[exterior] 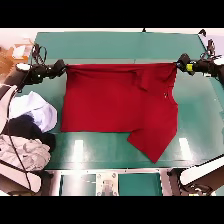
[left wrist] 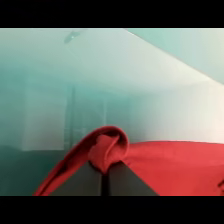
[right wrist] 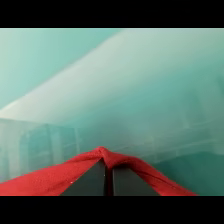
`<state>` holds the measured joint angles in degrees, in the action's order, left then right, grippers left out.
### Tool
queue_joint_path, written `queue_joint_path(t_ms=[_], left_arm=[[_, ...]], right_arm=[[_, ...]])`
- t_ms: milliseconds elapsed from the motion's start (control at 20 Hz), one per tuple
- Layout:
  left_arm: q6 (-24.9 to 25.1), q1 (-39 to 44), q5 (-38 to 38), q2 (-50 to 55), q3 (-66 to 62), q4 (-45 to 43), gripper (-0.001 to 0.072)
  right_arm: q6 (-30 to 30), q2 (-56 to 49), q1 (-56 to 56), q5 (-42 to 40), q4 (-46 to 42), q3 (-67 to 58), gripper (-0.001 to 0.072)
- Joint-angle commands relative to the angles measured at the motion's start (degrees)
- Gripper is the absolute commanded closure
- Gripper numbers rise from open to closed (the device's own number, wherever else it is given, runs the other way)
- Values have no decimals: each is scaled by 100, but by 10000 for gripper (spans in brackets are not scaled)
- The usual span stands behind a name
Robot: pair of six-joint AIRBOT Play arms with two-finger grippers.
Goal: Fold the shirts.
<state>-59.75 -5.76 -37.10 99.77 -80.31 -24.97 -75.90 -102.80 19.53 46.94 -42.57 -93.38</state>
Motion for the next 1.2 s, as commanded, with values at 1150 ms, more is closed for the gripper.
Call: queue_joint_path(t_ms=[1150], left_arm=[[-776,-15,-1847,133,-531,-2885,686]], right_arm=[[267,295,31,1543,-1261,918,697]])
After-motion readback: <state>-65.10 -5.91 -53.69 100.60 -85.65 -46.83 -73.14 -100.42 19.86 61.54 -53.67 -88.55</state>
